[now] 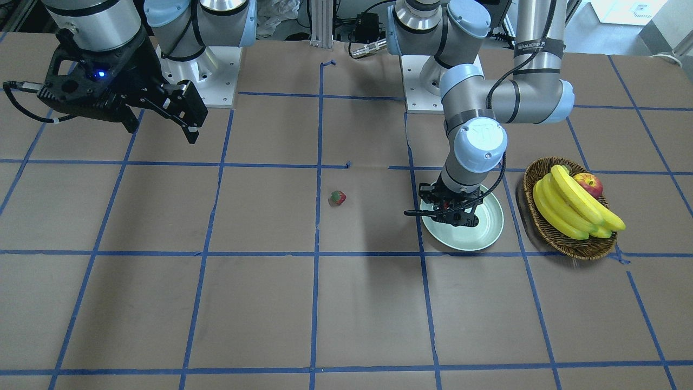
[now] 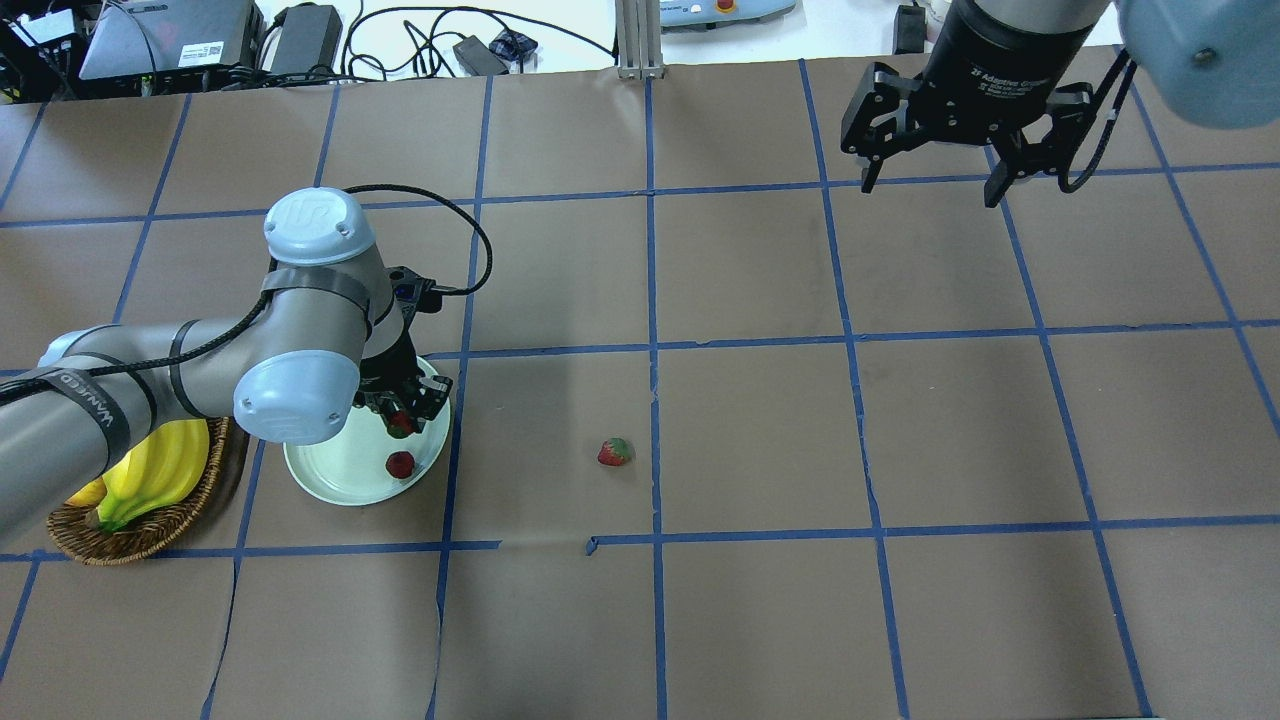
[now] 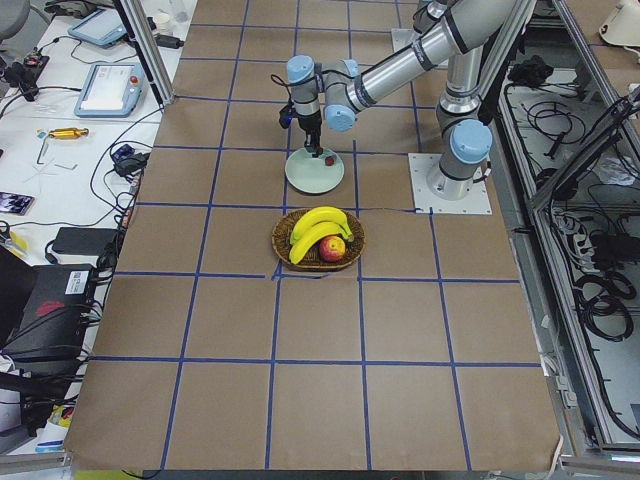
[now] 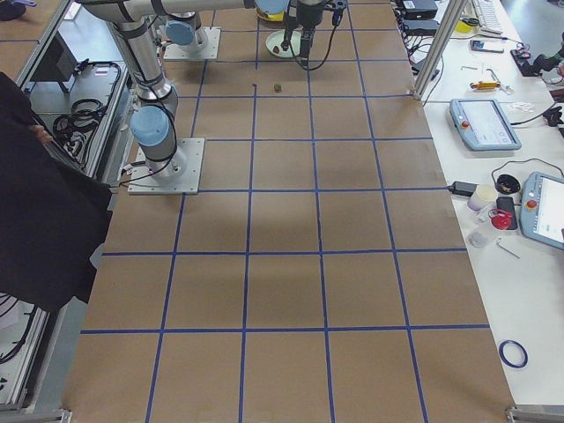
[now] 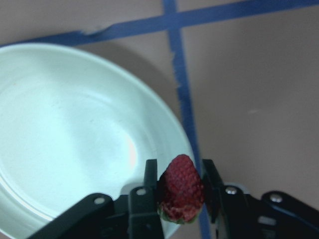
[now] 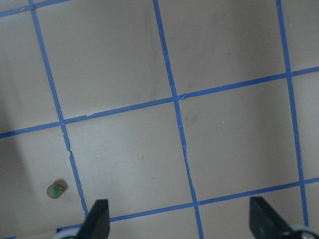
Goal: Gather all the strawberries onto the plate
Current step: 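Carry it onto the plate and release it, then move the left gripper over the last strawberry on the table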
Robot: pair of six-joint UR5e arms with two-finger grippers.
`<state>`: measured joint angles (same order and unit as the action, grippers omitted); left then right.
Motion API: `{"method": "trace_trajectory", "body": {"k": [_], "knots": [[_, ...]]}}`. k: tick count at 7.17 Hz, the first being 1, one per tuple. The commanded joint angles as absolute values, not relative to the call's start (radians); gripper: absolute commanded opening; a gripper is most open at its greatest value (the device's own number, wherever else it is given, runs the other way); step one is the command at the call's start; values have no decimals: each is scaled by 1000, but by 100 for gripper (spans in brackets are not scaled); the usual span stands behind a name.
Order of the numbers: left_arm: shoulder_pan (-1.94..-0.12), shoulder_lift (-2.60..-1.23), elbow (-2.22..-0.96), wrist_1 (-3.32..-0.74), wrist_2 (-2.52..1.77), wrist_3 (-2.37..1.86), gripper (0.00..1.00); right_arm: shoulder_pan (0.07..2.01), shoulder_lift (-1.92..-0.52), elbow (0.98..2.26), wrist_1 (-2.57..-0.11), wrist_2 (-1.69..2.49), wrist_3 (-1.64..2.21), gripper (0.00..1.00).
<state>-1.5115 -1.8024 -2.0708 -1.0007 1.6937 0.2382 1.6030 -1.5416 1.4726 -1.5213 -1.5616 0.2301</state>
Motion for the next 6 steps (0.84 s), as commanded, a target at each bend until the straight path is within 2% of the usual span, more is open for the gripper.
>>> {"method": "trace_trajectory", "body": {"k": [1,2,3,6], "knots": [[-1463,-1819,-2079,-999,1706,295,51,1603,-1542,1473,-1520,-1562,230,100],[-1465,-1821,-2079,-1000,1700,291,92,1603,-1542,1473,-1520,-1562,230,100],[-1470,-1819,-2069,-996,1701,284,100,1601,-1542,1473,-1522,-1562,230,100],[-1634,-1807,-1996,-1005,1698,90,100,1603,-1542,1473,-1520,-1562,230,100]]}}
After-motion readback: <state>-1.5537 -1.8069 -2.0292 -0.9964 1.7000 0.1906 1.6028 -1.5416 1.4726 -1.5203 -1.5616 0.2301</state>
